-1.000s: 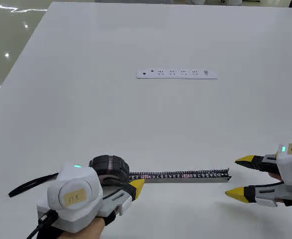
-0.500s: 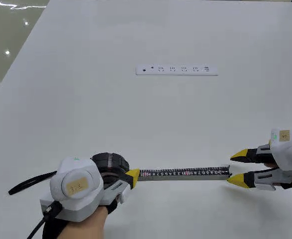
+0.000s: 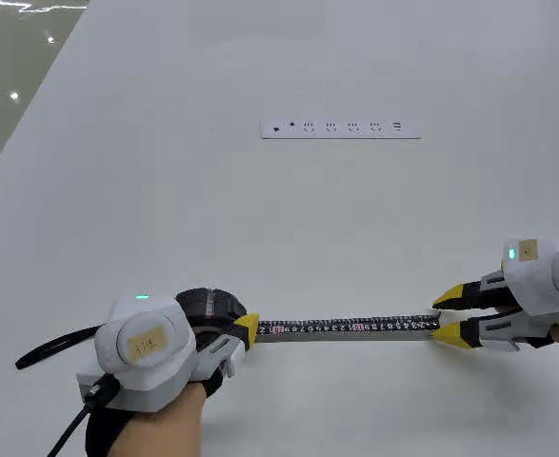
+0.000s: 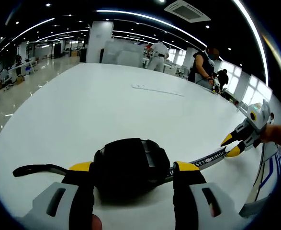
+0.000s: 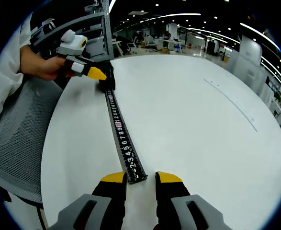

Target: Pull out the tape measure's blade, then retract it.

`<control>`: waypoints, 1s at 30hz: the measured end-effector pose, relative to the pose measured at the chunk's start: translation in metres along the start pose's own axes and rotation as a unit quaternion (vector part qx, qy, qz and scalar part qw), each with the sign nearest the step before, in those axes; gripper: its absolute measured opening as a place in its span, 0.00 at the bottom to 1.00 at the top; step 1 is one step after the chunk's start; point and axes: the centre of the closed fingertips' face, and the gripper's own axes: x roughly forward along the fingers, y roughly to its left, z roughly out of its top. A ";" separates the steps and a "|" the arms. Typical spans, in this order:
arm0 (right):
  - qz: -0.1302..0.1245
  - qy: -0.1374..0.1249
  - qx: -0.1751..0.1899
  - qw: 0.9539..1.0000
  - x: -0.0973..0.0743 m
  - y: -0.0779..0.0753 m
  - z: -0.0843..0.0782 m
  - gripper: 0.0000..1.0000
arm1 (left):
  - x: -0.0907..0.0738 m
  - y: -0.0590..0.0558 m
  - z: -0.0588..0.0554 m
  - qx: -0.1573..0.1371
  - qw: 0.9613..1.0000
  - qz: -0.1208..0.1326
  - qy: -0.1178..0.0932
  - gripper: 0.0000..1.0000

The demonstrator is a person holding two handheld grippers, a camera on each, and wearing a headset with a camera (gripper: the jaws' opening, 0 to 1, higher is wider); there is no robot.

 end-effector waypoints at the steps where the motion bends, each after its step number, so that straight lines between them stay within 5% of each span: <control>1: 0.005 0.008 -0.013 1.000 0.002 0.002 -0.001 0.21 | 0.000 0.000 0.000 -0.003 1.000 0.000 0.000 0.62; 30: 0.030 0.023 -0.042 0.998 0.003 0.005 -0.009 0.14 | 0.002 0.003 0.000 -0.024 1.000 0.006 -0.001 0.60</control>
